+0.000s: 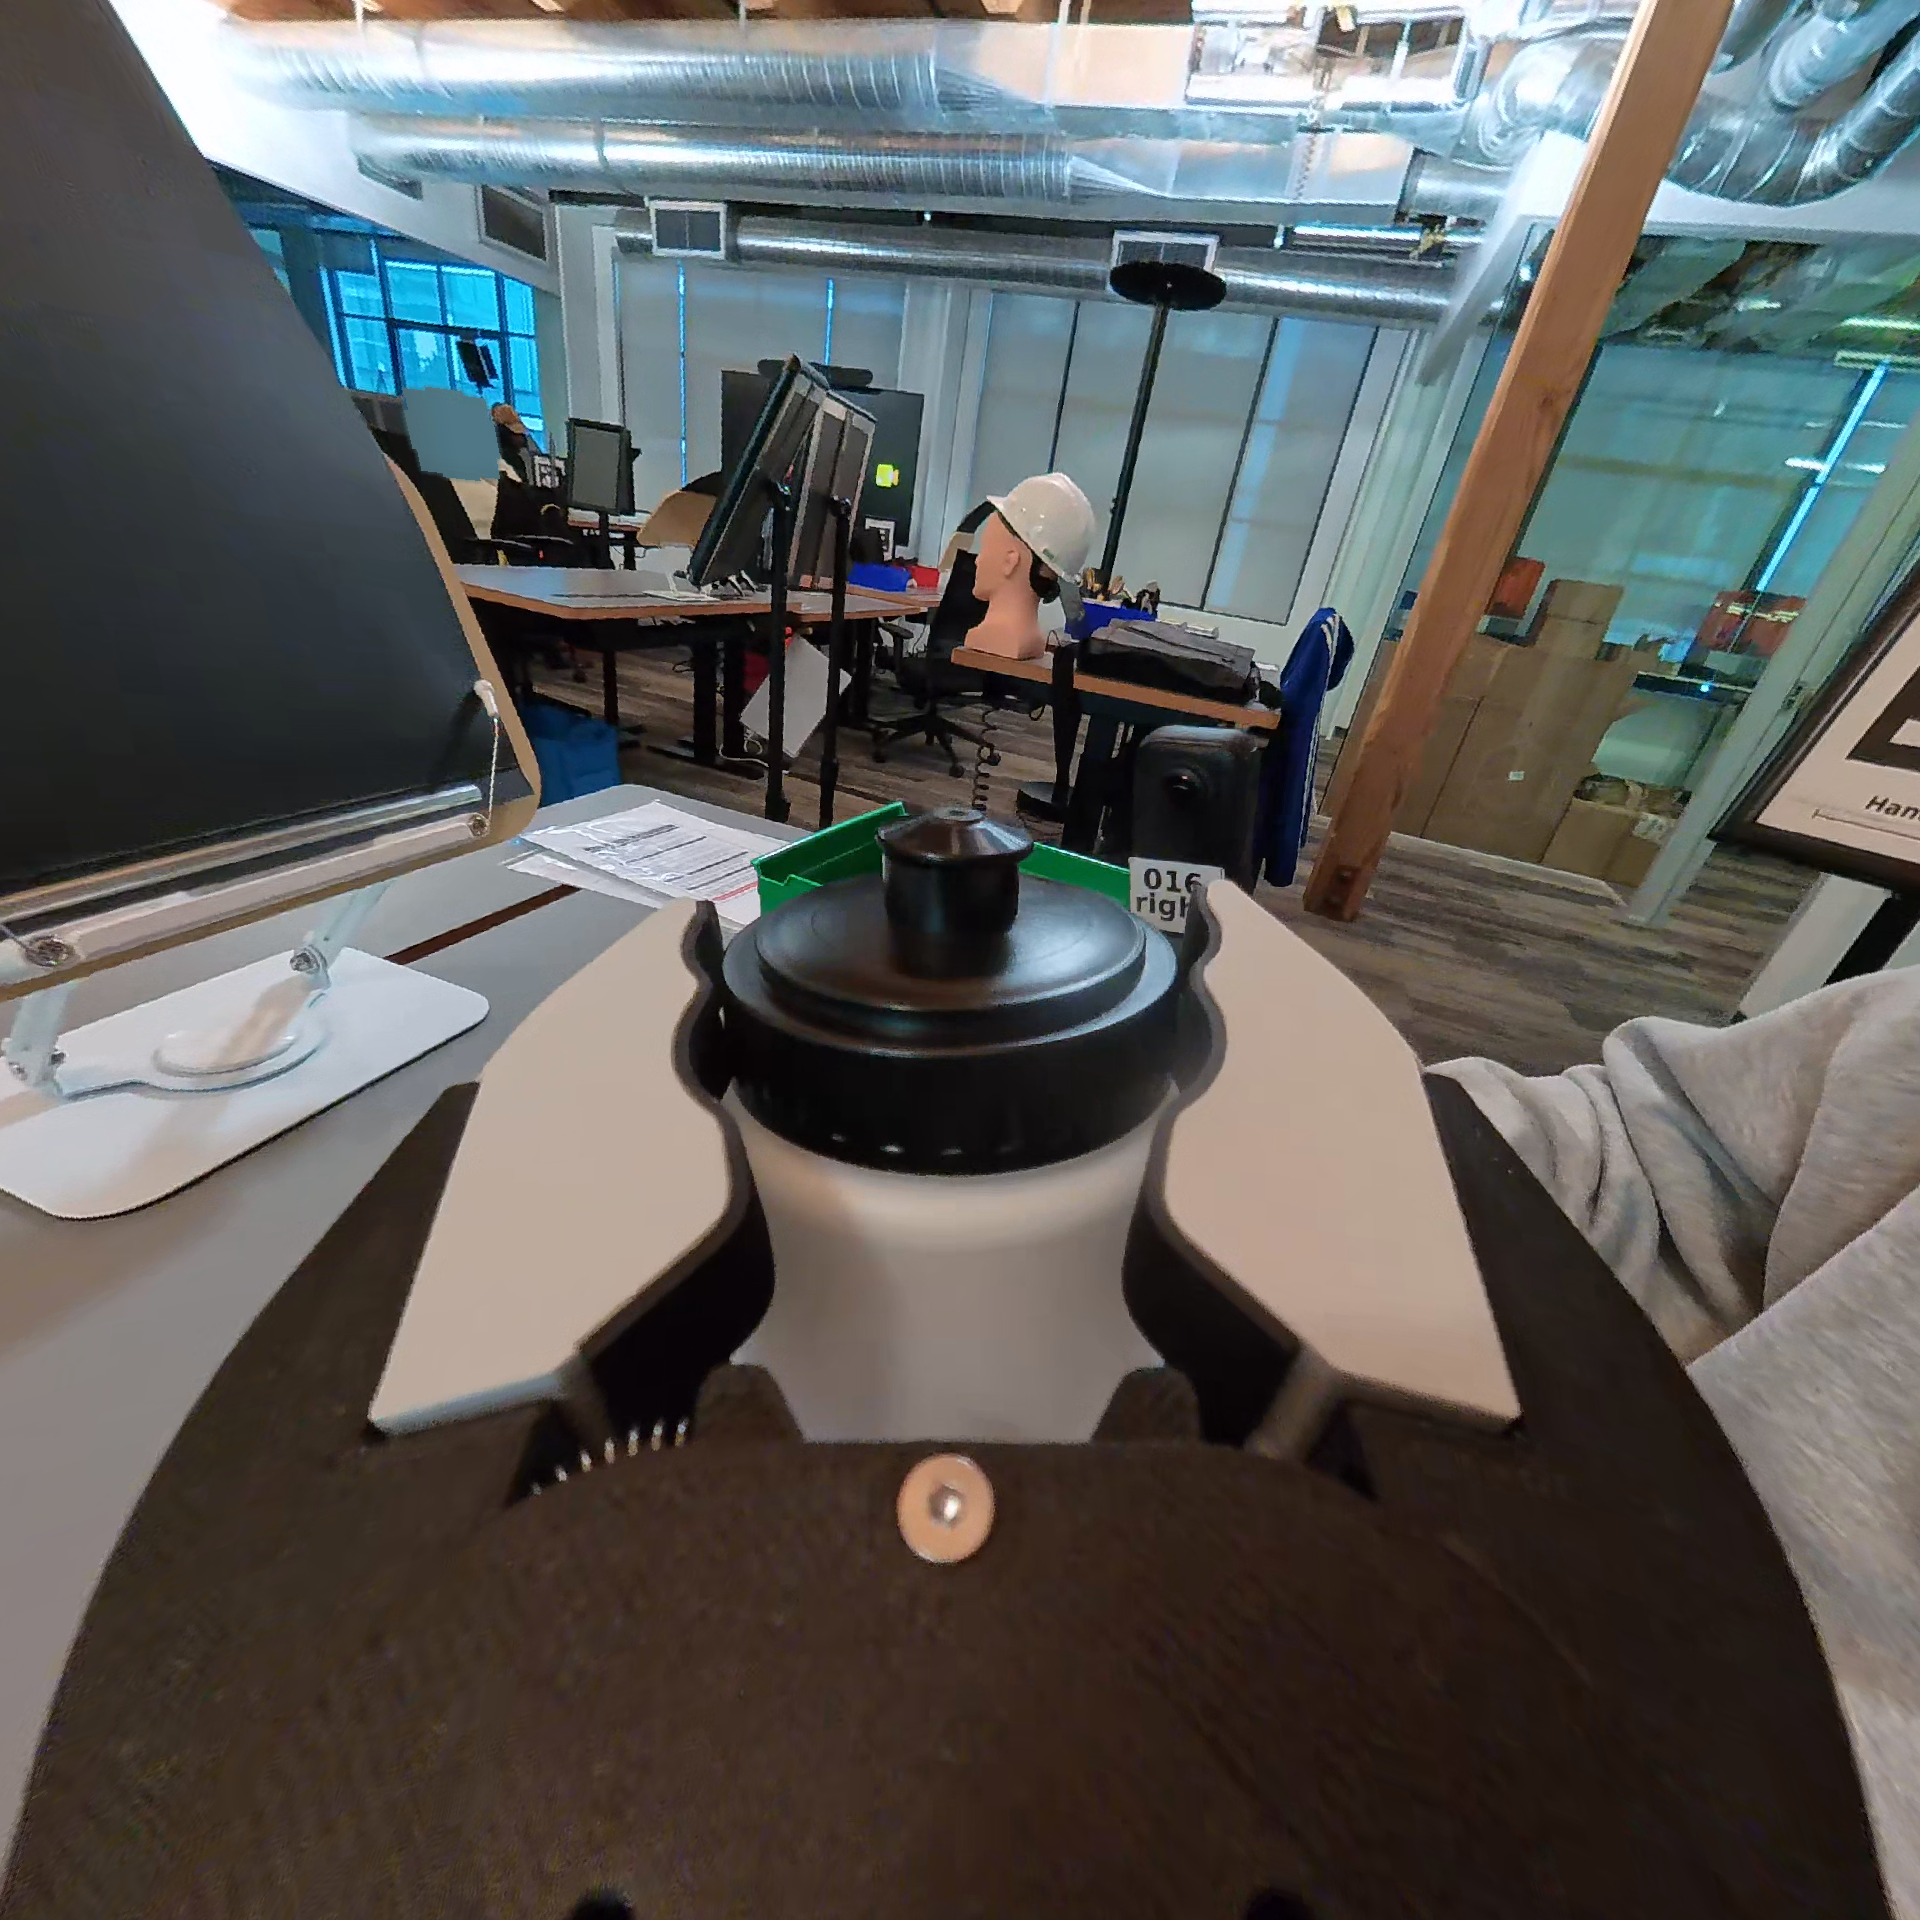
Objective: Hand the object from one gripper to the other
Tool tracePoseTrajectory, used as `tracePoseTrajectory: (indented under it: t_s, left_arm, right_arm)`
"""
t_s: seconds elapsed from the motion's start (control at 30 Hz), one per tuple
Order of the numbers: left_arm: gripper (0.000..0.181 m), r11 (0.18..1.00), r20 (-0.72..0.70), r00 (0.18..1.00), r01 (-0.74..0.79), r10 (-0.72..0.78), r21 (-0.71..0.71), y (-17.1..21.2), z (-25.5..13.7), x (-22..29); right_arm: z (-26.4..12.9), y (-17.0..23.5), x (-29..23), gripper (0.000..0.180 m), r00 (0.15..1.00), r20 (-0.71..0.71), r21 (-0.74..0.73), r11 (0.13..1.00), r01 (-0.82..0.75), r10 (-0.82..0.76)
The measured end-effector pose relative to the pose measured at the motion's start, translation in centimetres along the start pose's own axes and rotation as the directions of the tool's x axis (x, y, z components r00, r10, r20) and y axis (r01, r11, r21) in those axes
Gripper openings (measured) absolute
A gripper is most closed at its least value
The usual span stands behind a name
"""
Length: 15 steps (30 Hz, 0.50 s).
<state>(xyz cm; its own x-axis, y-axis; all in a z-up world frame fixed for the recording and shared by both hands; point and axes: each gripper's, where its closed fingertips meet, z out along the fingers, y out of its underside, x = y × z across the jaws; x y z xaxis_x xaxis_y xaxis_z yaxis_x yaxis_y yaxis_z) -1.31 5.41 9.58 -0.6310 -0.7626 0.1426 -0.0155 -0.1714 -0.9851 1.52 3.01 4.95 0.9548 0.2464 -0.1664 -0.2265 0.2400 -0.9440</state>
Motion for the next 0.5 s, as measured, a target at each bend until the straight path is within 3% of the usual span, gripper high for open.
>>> tracePoseTrajectory:
  t_s: [0.1,0.2,0.33,0.5]
  left_arm:
    - [0.087,1.0,-0.004,1.0,-0.016,0.016,0.003,-0.7,-0.6,0.1]
    - [0.087,0.999,0.009,1.0,-0.03,0.03,0.022,-1.5,-1.1,0.1]
    - [0.087,0.997,0.007,1.0,-0.016,0.016,0.077,-2.7,-1.6,0.4]
    - [0.087,0.991,-0.038,0.999,0.02,-0.015,0.13,-3.5,-1.4,1.5]
  right_arm:
    - [0.3,0.7,-0.5,0.123,0.999,0.022,-0.011,0.999,0.031,-0.03]
    - [1.3,2.7,-1.5,0.147,0.996,0.065,-0.063,0.996,0.065,-0.061]
    - [2.5,7.2,-3.5,0.147,0.989,0.132,-0.213,0.972,0.094,-0.067]
    - [3.5,10.2,-5.9,0.142,0.983,0.159,-0.28,0.951,0.131,-0.089]
